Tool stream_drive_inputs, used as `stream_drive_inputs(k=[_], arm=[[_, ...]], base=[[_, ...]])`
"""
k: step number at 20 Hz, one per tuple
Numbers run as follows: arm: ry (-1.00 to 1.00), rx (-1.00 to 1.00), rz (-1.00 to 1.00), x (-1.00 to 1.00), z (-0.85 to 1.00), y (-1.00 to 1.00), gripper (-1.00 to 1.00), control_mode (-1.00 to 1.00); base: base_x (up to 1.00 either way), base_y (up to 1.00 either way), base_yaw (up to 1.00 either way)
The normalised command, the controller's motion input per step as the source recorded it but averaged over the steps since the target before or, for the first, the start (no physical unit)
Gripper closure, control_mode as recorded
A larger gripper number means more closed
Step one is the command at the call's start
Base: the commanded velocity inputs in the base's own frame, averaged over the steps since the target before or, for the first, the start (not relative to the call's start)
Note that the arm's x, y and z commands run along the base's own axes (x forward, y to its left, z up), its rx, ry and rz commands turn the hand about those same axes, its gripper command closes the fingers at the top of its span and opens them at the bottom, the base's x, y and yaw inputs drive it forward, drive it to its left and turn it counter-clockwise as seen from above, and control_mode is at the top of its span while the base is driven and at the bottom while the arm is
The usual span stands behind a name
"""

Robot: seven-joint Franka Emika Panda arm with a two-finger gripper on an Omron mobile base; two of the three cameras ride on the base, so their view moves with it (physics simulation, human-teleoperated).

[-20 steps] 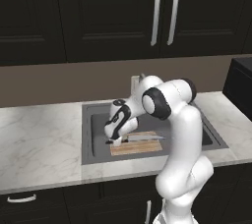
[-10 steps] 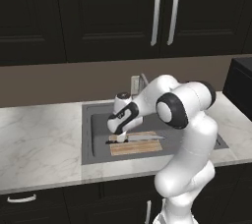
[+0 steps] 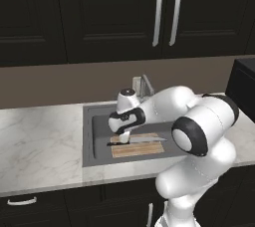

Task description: Move the cutting board and knife to the sink. Then move spray from the cabinet to the counter.

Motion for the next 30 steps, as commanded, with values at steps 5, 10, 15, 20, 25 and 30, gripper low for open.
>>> stream_drive_inputs(k=[5, 10, 15, 20, 25, 30], arm=[[0.00, 0.00, 0.01, -0.50, 0.49, 0.00, -1.00, -1.00], [0.00, 0.00, 0.15, -0.55, 0.45, -0.02, -1.00, -1.00], [-0.01, 0.00, 0.33, -0.58, 0.41, -0.02, -1.00, -1.00], [0.00, -0.03, 0.45, -0.59, 0.41, -0.04, -1.00, -1.00], [0.00, -0.06, 0.45, -0.58, 0.36, -0.02, -1.00, -1.00], [-0.02, -0.06, 0.42, -0.57, 0.36, -0.06, -1.00, -1.00]], base=[[0.00, 0.00, 0.00], [0.00, 0.00, 0.00], [0.00, 0.00, 0.00], [0.00, 0.00, 0.00], [0.00, 0.00, 0.00], [0.00, 0.00, 0.00]])
